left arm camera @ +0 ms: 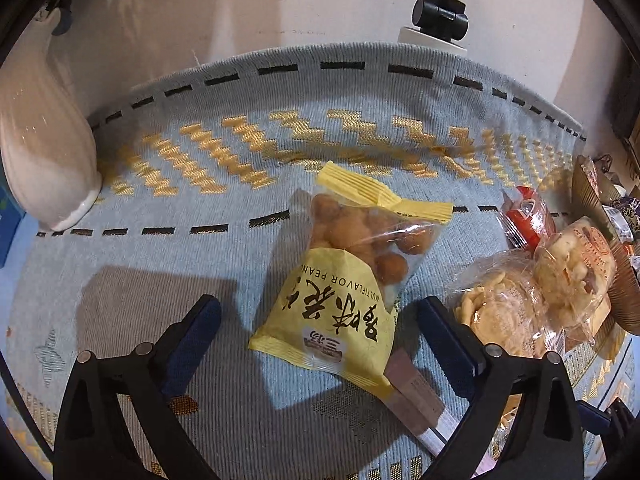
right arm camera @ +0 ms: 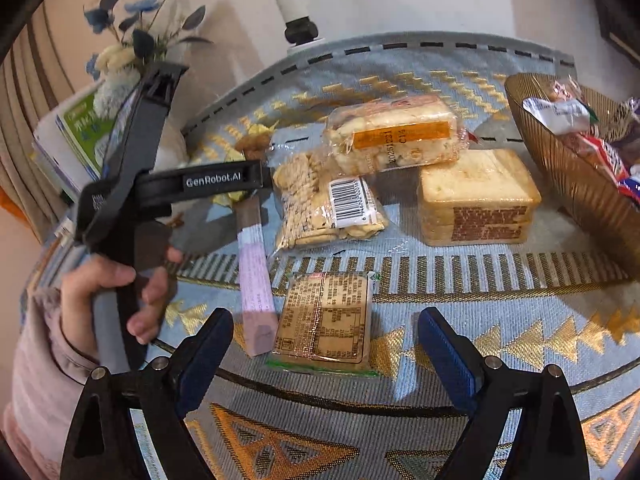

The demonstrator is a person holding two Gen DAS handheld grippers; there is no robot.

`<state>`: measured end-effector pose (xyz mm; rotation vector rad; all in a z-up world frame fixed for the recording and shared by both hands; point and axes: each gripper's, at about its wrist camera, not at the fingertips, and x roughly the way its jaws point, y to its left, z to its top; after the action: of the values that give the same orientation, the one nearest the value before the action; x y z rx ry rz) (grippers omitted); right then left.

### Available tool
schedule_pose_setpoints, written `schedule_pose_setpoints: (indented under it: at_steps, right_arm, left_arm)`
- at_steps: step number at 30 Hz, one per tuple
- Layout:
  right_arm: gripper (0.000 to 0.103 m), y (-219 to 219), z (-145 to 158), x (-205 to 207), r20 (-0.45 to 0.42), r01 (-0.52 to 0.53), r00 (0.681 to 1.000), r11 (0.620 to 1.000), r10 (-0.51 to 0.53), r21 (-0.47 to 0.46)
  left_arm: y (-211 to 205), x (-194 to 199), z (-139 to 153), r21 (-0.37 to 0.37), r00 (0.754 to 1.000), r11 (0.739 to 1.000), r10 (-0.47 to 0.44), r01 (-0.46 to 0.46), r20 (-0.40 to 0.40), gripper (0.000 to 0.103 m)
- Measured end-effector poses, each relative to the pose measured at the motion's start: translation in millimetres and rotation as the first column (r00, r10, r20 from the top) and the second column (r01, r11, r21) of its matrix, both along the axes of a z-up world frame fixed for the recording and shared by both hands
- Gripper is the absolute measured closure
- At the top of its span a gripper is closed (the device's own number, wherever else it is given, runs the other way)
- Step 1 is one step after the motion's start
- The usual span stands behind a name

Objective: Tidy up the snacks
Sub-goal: 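Grasp the yellow peanut bag with the left gripper while the right gripper grasps another clear biscuit pack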

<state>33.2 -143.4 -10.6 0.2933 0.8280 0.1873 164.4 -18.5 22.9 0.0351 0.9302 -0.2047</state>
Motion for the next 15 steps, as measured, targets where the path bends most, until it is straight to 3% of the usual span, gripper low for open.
schedule_pose_setpoints:
  at_steps: [2, 5, 6, 7, 8, 9, 12, 15]
  right_arm:
    - [0.026, 0, 0, -1, -0.005, 0.037, 0.999, 0.999, -0.037, -0.029]
    - [0.040, -2, 3, -5, -0.006, 0.071, 0.997, 0.997, -0.071, -0.035]
    - [0.045, -4, 4, -5, -0.003, 0.080, 0.997, 0.996, -0.080, -0.032]
    - [0.061, -5, 4, -5, 0.000, 0.074, 0.997, 0.997, -0.074, -0.018]
    - [0.061, -7, 4, -5, 0.002, 0.065, 0.998, 0.998, -0.065, 0.001]
    - [0.061, -9, 3, -6, 0.004, 0.069, 0.998, 0.998, -0.069, 0.008]
    - [0.061, -15, 6, -11, 0.023, 0.087, 0.996, 0.996, -0.087, 0.030]
    - [0.061, -26, 10, -22, 0.082, 0.075, 0.993, 0.990, -0.086, 0.121]
  left_arm:
    - [1, -1, 1, -0.001, 1.000, 1.000, 0.002, -0.002, 0.000, 0.003]
    - [1, -1, -1, 0.000, 1.000, 1.000, 0.010, -0.010, 0.006, 0.004]
    - [1, -1, 0, -0.004, 1.000, 1.000, 0.009, -0.008, 0.012, 0.008]
    - [1, -3, 2, -0.019, 1.000, 1.000, -0.001, 0.001, 0.023, 0.019]
    - [0, -6, 5, -0.042, 0.999, 0.999, -0.018, 0.020, 0.037, 0.030]
    - [-1, -11, 9, -0.068, 0.997, 0.997, -0.041, 0.046, 0.065, 0.051]
    - [-9, -18, 13, -0.017, 0.994, 0.999, -0.046, 0.048, 0.101, 0.056]
    - [-5, -21, 17, -0.040, 0.992, 0.999, -0.025, 0.030, 0.127, 0.060]
